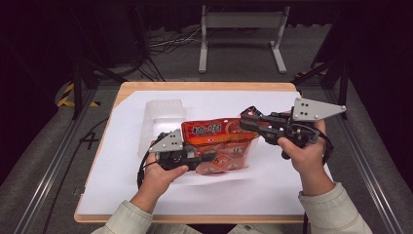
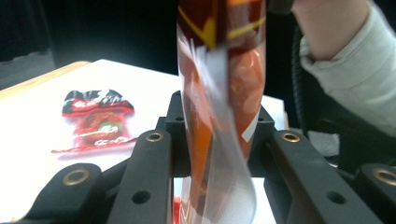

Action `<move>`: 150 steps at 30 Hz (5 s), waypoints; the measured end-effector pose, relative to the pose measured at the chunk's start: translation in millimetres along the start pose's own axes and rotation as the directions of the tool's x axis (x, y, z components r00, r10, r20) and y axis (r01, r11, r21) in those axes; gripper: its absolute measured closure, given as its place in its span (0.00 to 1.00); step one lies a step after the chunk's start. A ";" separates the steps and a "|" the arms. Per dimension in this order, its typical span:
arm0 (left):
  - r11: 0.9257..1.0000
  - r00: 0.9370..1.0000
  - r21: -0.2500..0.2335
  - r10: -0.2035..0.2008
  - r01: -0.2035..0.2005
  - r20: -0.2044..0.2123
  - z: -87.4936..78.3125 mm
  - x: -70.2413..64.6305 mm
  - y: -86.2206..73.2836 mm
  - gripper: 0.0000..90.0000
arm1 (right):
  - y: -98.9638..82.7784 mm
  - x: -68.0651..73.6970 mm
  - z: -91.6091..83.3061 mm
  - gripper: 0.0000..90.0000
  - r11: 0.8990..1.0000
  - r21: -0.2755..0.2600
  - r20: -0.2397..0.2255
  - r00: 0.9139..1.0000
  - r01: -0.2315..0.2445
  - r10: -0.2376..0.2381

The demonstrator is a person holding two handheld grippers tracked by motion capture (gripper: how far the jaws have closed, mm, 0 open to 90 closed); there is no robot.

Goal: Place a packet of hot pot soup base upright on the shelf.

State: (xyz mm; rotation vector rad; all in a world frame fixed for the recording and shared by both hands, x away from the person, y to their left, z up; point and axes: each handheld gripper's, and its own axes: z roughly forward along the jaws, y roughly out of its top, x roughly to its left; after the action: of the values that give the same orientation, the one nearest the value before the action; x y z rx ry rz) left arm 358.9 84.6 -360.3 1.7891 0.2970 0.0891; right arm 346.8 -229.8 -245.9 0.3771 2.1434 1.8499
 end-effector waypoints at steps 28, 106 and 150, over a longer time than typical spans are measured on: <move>0.999 0.995 -0.054 -0.007 0.002 -0.101 -39.7 33.9 45.6 0.78 | -83.6 -28.8 -57.1 0.55 0.963 0.020 0.255 0.932 -0.270 0.256; 0.965 0.855 -0.240 -0.215 0.110 -0.471 -81.3 151.2 17.4 0.78 | -133.4 -29.9 -76.0 0.43 0.946 0.113 0.441 0.868 -0.305 0.228; 0.963 0.815 -0.169 -0.267 0.209 -0.514 -57.9 158.8 9.6 0.78 | -131.5 -26.7 -71.6 0.42 0.950 0.117 0.392 0.892 -0.290 0.224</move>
State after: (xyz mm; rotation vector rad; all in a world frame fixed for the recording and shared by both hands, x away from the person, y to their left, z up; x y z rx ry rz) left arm 500.8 176.8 -352.8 1.5785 0.9019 0.4221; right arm 342.8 -324.3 -365.0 1.0144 2.0617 1.5544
